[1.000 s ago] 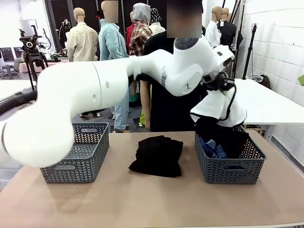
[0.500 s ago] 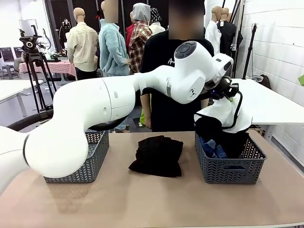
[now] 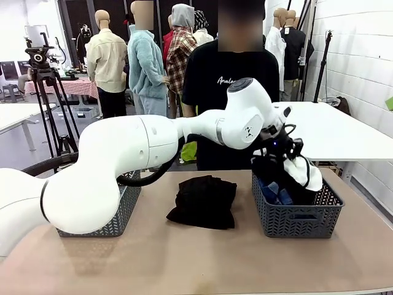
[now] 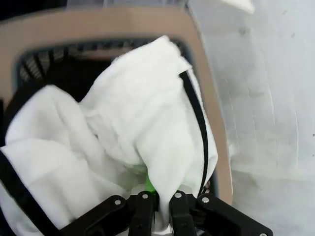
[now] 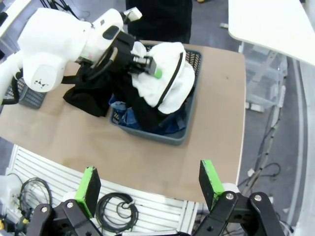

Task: Sort the tops and bottoms.
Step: Sort the clothes according to human instructions.

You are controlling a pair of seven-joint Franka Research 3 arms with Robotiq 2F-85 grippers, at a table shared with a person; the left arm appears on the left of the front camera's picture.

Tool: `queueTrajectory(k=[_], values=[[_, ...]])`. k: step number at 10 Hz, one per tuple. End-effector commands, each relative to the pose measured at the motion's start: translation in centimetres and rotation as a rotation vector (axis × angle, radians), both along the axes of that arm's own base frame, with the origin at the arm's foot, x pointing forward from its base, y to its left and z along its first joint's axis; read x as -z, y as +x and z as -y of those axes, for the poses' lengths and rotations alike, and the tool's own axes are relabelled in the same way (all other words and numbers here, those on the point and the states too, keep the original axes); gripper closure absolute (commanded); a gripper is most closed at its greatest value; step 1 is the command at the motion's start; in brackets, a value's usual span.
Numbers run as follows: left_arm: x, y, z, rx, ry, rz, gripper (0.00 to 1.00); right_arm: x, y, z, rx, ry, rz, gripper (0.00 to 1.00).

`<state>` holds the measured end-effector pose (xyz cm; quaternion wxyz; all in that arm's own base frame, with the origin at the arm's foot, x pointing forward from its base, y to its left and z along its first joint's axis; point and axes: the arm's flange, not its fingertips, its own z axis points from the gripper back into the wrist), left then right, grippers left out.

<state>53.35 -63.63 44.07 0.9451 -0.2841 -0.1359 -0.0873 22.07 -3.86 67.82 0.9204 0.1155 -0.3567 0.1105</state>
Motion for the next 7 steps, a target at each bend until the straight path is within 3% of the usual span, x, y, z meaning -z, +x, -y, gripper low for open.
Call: queueTrajectory(k=[1,4,7], values=[[0.0,0.6,0.1,-0.018,0.086,-0.171,1.00,0.2,0.0,-0.1,-0.010,0.001,-0.006,0.00],[2.4,0.4,-0.4,-0.031,0.110,-0.307,1.00,0.2,0.0,-0.1,-0.010,0.001,-0.006,0.00],[5.1,1.3,-0.7,0.009,0.140,-0.265,1.00,0.2,0.0,-0.1,-0.010,0.001,-0.006,0.00]])
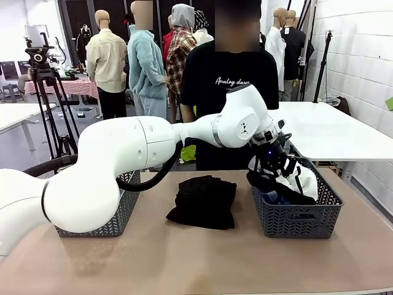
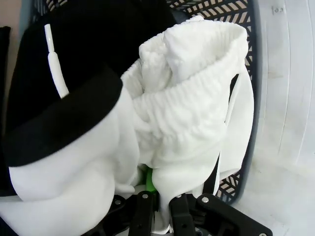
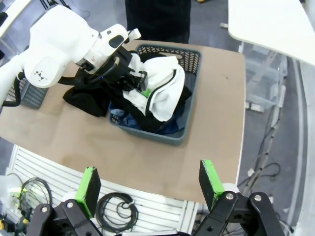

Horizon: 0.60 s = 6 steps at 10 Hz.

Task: Sort the tops and bottoms.
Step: Sort the clothes according to human instructions.

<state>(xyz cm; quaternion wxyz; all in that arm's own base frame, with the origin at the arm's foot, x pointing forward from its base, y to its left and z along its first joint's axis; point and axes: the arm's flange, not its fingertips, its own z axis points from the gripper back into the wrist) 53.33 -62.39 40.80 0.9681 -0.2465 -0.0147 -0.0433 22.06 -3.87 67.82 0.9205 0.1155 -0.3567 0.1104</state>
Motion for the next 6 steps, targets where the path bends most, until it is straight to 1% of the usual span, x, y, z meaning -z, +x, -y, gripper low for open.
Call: queueTrajectory(k=[1,2,4,6], values=[[2.6,1.9,0.5,0.051,0.038,0.041,1.00,0.2,0.0,-0.1,-0.011,0.001,-0.006,0.00],[2.9,2.2,0.8,0.108,0.080,0.084,1.00,0.2,0.0,-0.1,-0.011,0.001,-0.006,0.00],[2.3,2.4,1.5,0.160,0.117,0.100,1.00,0.2,0.0,-0.1,-0.011,0.001,-0.006,0.00],[1.0,2.1,2.7,0.201,0.120,0.120,1.00,0.2,0.0,-0.1,-0.011,0.001,-0.006,0.00]])
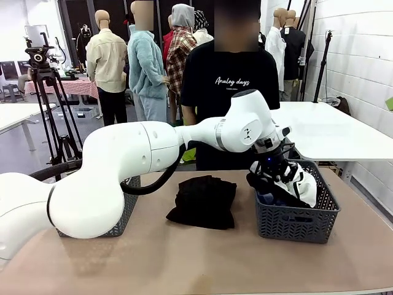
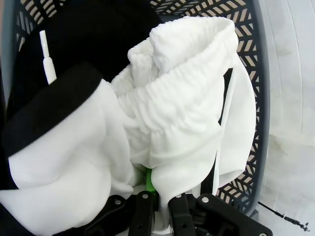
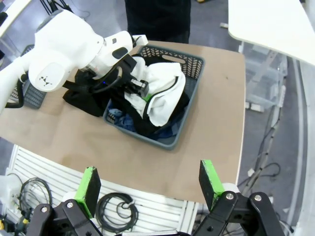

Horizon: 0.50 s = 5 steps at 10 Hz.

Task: Sort the tops and bottoms.
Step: Sort the clothes according to human instructions.

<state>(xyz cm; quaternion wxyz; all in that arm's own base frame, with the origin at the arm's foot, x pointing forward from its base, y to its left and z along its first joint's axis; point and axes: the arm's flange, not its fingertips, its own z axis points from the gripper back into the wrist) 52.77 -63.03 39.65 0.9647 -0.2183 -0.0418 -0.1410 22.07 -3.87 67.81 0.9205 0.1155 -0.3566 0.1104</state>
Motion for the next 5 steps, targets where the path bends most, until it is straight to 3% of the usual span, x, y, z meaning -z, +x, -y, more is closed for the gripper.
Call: queueTrajectory(k=[1,2,5], values=[[-0.8,2.5,2.6,0.031,0.074,0.040,1.00,0.2,0.0,-0.1,-0.011,0.001,-0.006,0.00],[-1.4,2.4,3.1,0.040,0.071,0.055,0.94,0.2,0.0,-0.1,-0.011,0.001,-0.006,0.00],[-3.9,2.4,4.6,0.070,0.077,0.123,0.34,0.2,0.0,-0.1,-0.011,0.001,-0.006,0.00]])
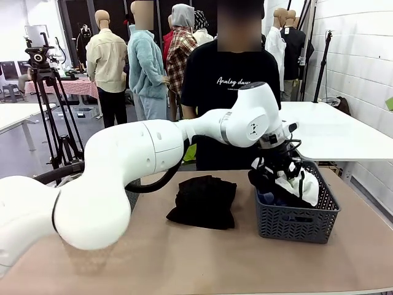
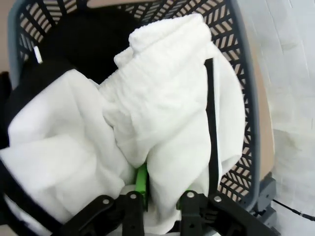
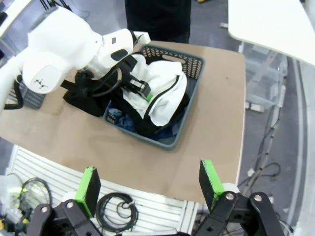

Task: Sort the tops and bottoms.
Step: Sort the clothes according to human instructions.

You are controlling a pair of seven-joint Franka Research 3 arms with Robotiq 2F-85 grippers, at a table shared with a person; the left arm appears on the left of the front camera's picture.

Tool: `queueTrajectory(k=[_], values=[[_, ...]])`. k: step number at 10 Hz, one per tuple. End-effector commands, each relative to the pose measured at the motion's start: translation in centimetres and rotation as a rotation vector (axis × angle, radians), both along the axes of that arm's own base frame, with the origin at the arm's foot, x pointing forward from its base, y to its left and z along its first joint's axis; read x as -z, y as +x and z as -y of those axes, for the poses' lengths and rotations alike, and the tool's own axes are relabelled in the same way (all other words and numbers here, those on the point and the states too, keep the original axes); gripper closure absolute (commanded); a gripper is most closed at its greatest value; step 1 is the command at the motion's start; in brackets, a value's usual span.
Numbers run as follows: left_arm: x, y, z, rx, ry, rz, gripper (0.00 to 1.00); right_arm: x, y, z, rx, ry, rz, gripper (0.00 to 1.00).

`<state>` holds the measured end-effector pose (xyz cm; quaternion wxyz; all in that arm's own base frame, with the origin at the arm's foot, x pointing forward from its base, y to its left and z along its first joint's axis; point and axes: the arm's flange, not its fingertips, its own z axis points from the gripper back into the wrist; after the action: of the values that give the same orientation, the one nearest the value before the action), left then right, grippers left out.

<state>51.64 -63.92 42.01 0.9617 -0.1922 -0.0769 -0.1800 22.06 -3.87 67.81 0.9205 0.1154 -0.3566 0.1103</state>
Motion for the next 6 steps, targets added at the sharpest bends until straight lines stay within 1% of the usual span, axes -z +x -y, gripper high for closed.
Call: queueTrajectory(k=[1,3,4,6], values=[[-2.8,3.9,3.7,-0.016,0.037,0.073,0.34,0.2,0.0,-0.1,-0.011,0.001,-0.006,0.00],[-5.5,3.8,4.1,0.017,0.017,0.130,0.34,0.2,0.0,-0.1,-0.011,0.001,-0.006,0.00],[-6.7,3.7,4.2,0.033,0.006,0.143,0.34,0.2,0.0,-0.1,-0.011,0.001,-0.006,0.00],[-8.7,3.5,4.9,0.077,0.034,0.188,0.34,0.2,0.0,-0.1,-0.011,0.001,-0.006,0.00]])
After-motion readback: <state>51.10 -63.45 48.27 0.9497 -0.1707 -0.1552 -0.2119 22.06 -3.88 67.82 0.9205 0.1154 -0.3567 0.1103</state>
